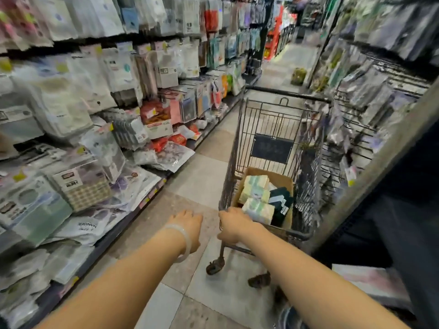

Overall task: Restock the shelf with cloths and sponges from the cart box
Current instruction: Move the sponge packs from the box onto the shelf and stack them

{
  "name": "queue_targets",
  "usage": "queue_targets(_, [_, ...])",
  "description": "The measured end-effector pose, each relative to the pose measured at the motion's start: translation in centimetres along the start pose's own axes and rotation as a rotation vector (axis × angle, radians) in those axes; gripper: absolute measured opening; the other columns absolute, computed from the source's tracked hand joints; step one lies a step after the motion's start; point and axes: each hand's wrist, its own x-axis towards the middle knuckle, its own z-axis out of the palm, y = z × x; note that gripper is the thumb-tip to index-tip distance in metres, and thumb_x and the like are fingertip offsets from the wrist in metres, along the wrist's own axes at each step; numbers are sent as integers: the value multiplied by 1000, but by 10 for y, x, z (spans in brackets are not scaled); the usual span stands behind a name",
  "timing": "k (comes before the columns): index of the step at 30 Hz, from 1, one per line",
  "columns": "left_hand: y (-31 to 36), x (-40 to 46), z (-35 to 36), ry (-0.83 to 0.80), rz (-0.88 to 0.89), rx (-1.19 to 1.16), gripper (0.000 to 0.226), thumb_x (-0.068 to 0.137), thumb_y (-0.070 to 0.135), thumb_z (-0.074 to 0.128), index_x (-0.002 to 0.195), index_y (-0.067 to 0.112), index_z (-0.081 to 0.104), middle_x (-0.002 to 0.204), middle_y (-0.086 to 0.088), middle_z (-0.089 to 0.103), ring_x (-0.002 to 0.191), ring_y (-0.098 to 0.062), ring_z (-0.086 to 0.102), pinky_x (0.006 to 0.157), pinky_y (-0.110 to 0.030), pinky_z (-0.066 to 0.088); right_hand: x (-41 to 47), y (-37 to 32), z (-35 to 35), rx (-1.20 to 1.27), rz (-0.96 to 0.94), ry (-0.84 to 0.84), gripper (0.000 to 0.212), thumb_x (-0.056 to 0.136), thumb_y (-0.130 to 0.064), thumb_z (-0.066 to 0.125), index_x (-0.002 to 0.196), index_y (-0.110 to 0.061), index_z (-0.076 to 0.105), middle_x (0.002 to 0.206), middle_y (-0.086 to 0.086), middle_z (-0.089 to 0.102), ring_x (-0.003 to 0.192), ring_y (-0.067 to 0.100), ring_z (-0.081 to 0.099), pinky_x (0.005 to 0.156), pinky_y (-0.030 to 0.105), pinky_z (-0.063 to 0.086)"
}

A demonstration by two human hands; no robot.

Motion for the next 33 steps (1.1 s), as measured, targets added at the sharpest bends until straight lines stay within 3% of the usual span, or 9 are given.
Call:
queue_targets(6, [-32, 81, -52, 32, 163, 40, 57, 90, 32, 54, 138, 11, 32, 143, -13, 35, 133, -29, 35, 107, -38, 33, 56, 15, -23, 156, 174, 26, 45, 88, -34, 57, 126, -12, 46, 130, 18, 44, 120, 36, 41, 98, 43, 42])
queue_targets(11, [-17, 134, -63, -2, 307, 19, 63, 90, 34, 55, 144, 15, 28, 151, -10, 30, 138, -27, 30, 110, -39, 32, 62, 55, -13, 252, 344, -23, 49, 88, -34, 58, 131, -16, 45, 133, 13, 44, 122, 33, 43, 101, 45, 42])
queue_targets(15, [8, 167, -58, -56, 409, 22, 57, 87, 39, 59, 136, 20, 38, 139, -8, 42, 126, -25, 41, 103, -40, 40, 65, 96, -5, 272, 436, -58, 42, 88, -31, 54, 128, -21, 47, 127, 12, 48, 119, 33, 44, 99, 43, 43])
queue_targets(19, [28, 203, -55, -99, 466, 23, 60, 85, 40, 61, 137, 22, 38, 134, -6, 44, 122, -24, 43, 101, -39, 40, 88, 136, 5, 292, 516, -88, 43, 86, -34, 58, 121, -11, 49, 123, 13, 51, 111, 32, 50, 88, 40, 47])
queue_targets(26, [73, 283, -46, -248, 436, 9, 61, 81, 35, 64, 134, 18, 39, 133, -9, 44, 121, -26, 44, 102, -41, 43, 167, 200, 30, 363, 485, -124, 48, 86, -34, 59, 129, -15, 47, 129, 12, 51, 116, 32, 51, 97, 41, 47])
queue_targets(33, [105, 362, -29, -397, 321, -182, 52, 94, 28, 48, 142, 15, 33, 143, -7, 40, 129, -23, 40, 105, -32, 35, 235, 271, 53, 326, 352, -161, 50, 81, -37, 68, 122, -13, 53, 126, 9, 56, 116, 29, 53, 93, 38, 46])
